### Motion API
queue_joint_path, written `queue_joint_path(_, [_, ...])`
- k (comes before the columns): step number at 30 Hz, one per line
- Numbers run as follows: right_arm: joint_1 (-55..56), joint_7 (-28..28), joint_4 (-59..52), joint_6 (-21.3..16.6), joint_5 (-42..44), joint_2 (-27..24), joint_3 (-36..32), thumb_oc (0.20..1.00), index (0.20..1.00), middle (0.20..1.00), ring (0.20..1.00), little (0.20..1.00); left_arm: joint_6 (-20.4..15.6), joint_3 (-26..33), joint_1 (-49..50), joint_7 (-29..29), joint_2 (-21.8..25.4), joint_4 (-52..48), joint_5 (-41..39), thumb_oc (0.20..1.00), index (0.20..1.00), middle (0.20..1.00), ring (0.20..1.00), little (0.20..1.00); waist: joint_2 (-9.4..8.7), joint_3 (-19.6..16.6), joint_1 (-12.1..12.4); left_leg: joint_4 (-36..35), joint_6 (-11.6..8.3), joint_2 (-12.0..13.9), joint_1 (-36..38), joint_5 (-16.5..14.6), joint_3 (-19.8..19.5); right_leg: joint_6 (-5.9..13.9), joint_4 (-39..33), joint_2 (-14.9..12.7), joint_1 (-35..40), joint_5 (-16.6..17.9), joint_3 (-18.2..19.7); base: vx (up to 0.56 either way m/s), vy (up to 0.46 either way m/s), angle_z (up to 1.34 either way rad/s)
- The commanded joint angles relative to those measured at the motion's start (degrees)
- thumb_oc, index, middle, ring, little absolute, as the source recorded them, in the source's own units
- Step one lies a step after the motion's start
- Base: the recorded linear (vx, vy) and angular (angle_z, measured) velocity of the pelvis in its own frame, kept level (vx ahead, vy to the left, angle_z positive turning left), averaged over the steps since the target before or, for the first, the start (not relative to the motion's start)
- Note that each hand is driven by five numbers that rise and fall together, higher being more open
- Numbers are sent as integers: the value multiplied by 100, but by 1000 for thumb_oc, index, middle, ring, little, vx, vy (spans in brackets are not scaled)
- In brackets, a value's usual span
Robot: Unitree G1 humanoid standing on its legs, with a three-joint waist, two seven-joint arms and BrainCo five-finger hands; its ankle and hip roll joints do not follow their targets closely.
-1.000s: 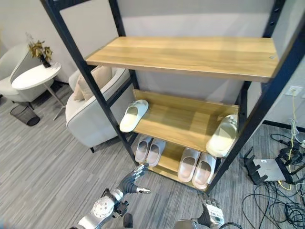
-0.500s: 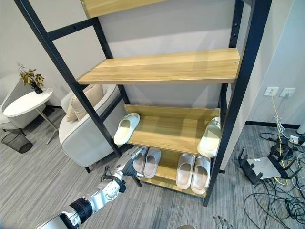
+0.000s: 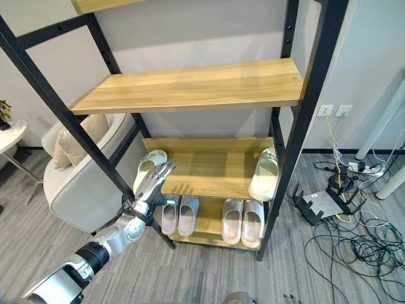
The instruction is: Arrange the slippers neatly on the shoe rack.
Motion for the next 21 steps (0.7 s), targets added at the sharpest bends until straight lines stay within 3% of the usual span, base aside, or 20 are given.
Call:
queue_joint_path(1, [-205,136,-91,18,478,175,-327,1000,1000,1000,1000,1000,-54,330,15,-35,316,-454,130,1000,1000,1000,1000,1000,-246,-57,102,853,146,-197,-210,-955,-104,266,-214,-66,227,1230,92,72,95,-26])
queue_joint_path(5, [-459,277,-75,185,773,475,-508,1000,1000,1000,1000,1000,170,786,305,172,387,-496,16,1000,1000,1000,1000,1000,-308,-23,209,840,273,-198,-157,-1087,77,416,289,-80,-66,1633,9,67,85,-11])
queue_joint_path(7, [-467,307,-84,187,801,565,-602,1000,1000,1000,1000,1000,141,963,565,187,443,-738,-33,1000,1000,1000,1000,1000,-294,23,229,758,300,-187,-14,-1123,237,472,642,-37,-372,1734,-384,57,113,-24])
queue_joint_path(9, [-426,314,-135,154,786,632,-610,1000,1000,1000,1000,1000,47,1130,894,155,419,-1017,-110,1000,1000,1000,1000,1000,-291,72,217,653,308,-219,148,-1140,334,430,718,203,-670,1582,-679,81,73,-31])
queue_joint_path(11, [-394,357,-134,143,788,664,-594,1000,1000,1000,1000,1000,-49,1167,1216,129,372,-1158,-105,1000,1000,1000,1000,1000,-317,72,184,560,305,-288,243,-1159,266,255,239,500,-647,1270,-828,122,-29,-31])
queue_joint_path(13, [-355,433,-175,114,877,704,-555,1000,1000,1000,1000,1000,-120,1272,1469,187,182,-1148,-208,1000,1000,1000,1000,1000,-332,74,107,445,277,-309,356,-1143,134,-9,-419,894,-639,1258,-796,141,-94,33])
queue_joint_path(14, [-332,501,-201,90,1003,752,-585,1000,1000,1000,1000,1000,-175,1258,1500,169,82,-1103,-275,1000,1000,1000,1000,1000,-371,67,69,470,260,-333,331,-1110,8,-137,-655,1058,-582,1208,-544,132,-105,84])
queue_joint_path(15, [-333,499,-174,93,1044,763,-567,1000,1000,1000,1000,1000,-195,1191,1551,196,8,-1043,-268,1000,1000,1000,1000,1000,-389,62,45,538,238,-325,326,-1111,-74,-163,-882,1103,-451,1286,-417,128,-130,86])
queue_joint_path(17, [-464,611,51,126,1118,806,-487,1000,1000,1000,1000,1000,-243,1005,1640,153,-152,-830,-249,1000,1000,1000,1000,1000,-428,1,105,799,180,-280,289,-1008,-198,-414,-1146,1212,-138,1286,-228,144,-165,66])
queue_joint_path(19, [-592,722,173,144,1164,827,-448,1000,1000,1000,1000,1000,-256,982,1739,91,-244,-737,-263,1000,1000,1000,1000,1000,-454,-16,192,1393,61,-62,164,-763,-227,-568,-1289,1251,99,1236,-305,127,-223,19])
queue_joint_path(21, [-637,814,243,186,1151,824,-378,1000,1000,1000,1000,1000,-331,960,1803,42,-269,-739,-375,1000,1000,1000,1000,1000,-566,58,288,2552,-44,275,-288,-275,-300,-756,-1353,1264,279,1182,-365,46,-222,18])
